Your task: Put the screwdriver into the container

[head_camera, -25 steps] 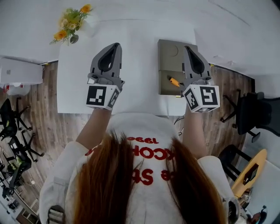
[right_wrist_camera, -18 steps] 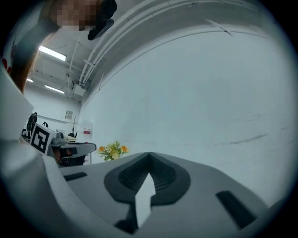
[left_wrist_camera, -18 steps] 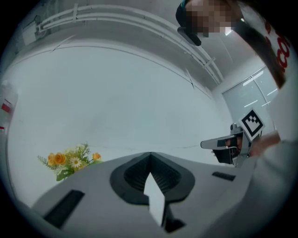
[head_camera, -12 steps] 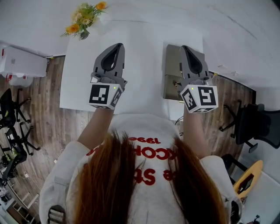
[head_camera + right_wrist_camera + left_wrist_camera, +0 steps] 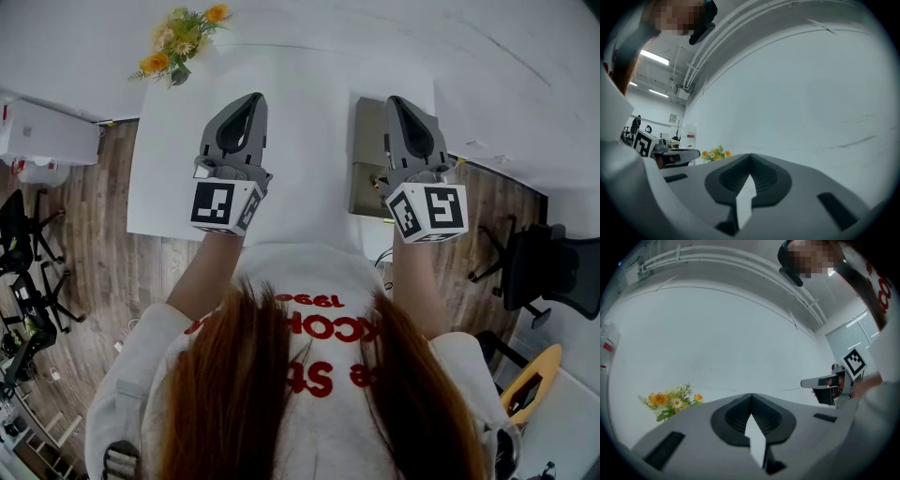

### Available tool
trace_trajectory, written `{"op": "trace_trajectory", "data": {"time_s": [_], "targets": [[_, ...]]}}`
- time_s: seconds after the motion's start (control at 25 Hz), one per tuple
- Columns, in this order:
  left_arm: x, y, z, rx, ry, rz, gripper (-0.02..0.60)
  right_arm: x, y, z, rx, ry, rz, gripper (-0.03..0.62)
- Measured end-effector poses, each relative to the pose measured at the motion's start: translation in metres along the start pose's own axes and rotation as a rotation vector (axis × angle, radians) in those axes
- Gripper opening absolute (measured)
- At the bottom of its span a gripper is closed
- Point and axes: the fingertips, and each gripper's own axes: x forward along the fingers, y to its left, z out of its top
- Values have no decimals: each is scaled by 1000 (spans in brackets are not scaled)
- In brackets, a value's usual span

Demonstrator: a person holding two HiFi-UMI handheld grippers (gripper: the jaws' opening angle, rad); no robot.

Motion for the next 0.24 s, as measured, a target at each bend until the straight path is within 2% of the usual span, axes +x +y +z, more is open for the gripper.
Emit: {"op": "trace_trajectory", "data": {"time_s": [0.24], "targets": [[0,1,0,0,-3,5,0,-1,-3,-1,0,-2,-17,3]]}}
